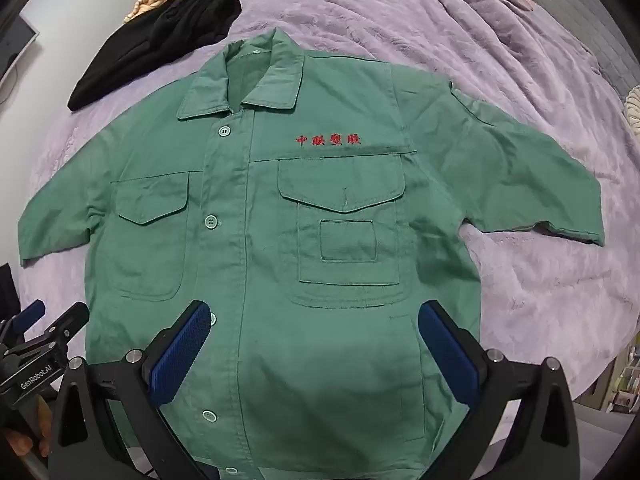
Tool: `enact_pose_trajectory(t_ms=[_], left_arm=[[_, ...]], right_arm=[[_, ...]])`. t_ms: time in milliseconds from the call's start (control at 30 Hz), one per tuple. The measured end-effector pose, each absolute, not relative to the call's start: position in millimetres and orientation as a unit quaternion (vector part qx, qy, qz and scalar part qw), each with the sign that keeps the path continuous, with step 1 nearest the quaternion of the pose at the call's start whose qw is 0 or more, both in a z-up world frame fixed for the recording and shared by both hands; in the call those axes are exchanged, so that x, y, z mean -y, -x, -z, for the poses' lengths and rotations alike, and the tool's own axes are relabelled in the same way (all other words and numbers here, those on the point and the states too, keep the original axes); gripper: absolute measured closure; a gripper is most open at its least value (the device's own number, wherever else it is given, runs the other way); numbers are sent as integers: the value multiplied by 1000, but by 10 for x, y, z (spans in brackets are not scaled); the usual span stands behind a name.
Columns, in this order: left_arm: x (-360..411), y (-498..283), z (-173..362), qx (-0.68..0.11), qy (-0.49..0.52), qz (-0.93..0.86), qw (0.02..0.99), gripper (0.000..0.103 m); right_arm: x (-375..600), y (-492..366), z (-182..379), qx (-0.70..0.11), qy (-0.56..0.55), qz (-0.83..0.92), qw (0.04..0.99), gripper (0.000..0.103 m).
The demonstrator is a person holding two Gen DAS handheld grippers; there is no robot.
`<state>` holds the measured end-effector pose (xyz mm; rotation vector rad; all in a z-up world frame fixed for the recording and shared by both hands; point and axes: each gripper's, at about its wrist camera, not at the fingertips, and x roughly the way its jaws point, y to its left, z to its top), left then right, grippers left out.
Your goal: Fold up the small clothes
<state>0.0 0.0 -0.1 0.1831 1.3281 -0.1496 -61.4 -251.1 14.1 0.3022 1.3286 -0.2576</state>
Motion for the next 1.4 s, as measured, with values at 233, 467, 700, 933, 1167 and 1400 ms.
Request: enact_pose_trajectory(t_ms=[233,467,700,933,1167,1400], left_arm=[[-22,-41,-13,-622,-75,80,775,0],[-16,63,-20,-622,-81,76,775,0],[-16,56,-25,-621,-83,81,775,0],[-11,57,-22,-622,-83,81,775,0],[-14,86,-13,-621,-82,82,775,0],[-52,120,10,-626,-79,84,771,0]], right_arm=[[2477,639,-165,-613,-137,120,769,0],[2440,632,-143,-613,-137,117,770,0],[2381,664,-177,-614,-130,114,770,0],[2367,664,-169,-615,-128,115,769,0],[2351,686,-166,-615,-128,115,770,0],[2321,732,-154,-616,-128,114,769,0]])
